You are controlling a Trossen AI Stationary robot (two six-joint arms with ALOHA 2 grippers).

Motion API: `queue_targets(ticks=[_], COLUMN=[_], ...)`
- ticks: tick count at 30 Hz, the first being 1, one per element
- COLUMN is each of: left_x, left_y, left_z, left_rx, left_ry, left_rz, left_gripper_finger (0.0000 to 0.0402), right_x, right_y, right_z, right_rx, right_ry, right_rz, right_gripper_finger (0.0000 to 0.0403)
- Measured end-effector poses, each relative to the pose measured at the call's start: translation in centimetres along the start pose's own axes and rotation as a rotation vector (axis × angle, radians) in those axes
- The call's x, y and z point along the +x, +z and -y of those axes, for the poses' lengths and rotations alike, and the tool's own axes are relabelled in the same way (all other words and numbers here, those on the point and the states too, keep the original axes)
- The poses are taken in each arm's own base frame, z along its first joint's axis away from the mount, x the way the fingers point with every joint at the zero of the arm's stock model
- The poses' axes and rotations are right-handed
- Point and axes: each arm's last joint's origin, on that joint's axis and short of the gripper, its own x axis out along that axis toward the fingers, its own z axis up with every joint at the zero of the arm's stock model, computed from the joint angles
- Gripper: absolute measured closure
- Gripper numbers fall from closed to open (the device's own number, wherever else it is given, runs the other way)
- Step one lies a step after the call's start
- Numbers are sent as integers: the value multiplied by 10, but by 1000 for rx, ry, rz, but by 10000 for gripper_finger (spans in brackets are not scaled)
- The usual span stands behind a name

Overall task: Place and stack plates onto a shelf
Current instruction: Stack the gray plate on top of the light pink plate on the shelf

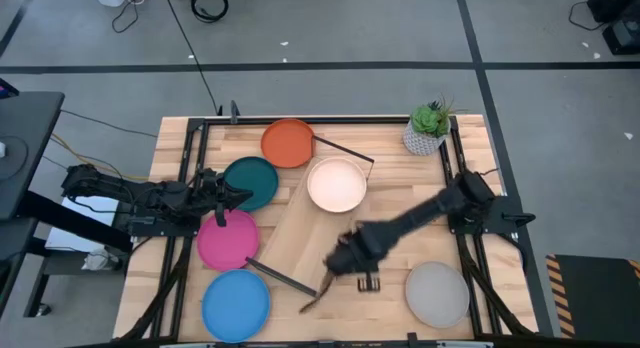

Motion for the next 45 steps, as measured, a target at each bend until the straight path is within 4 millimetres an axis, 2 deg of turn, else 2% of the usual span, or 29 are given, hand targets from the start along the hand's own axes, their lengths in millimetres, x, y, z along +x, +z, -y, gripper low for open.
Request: queue_targets(ticks=[3,5,7,13,17,19,25,32,39,42,45], left_x=[0,0,0,0,0,0,0,0,0,0,0], left_y=[0,1,1,1,1,1,1,1,1,1,1], left_z=[0,0,1,0,0,0,0,0,1,1,1], left_rx=[-1,-3,-4,63,206,266,286,287,343,362,345], left_ry=[-1,-4,-6,-4,-3,-2,-3,-2,-2,-3,-3], left_rz=[2,6,8,8,8,8,8,7,9,9,9], left_gripper_finger=[381,381,381,381,381,381,381,381,381,381,381], right_x=[7,16,27,47,47,45,43,71,95,99,99], right_y=[-16,-27,-38,-60,-67,-76,-103,-107,-103,-101,-100], right_z=[-23,-31,-39,-51,-48,-43,-37,-45,-40,-38,-37], right_rx=[247,394,469,513,416,402,634,729,741,727,701], right_ry=[29,55,59,-5,-116,-132,59,238,169,152,146], right_rz=[-54,-146,-216,-266,-177,-169,-183,-162,-225,-225,-201], right_gripper_finger=[292,290,288,269,260,261,269,245,220,231,267])
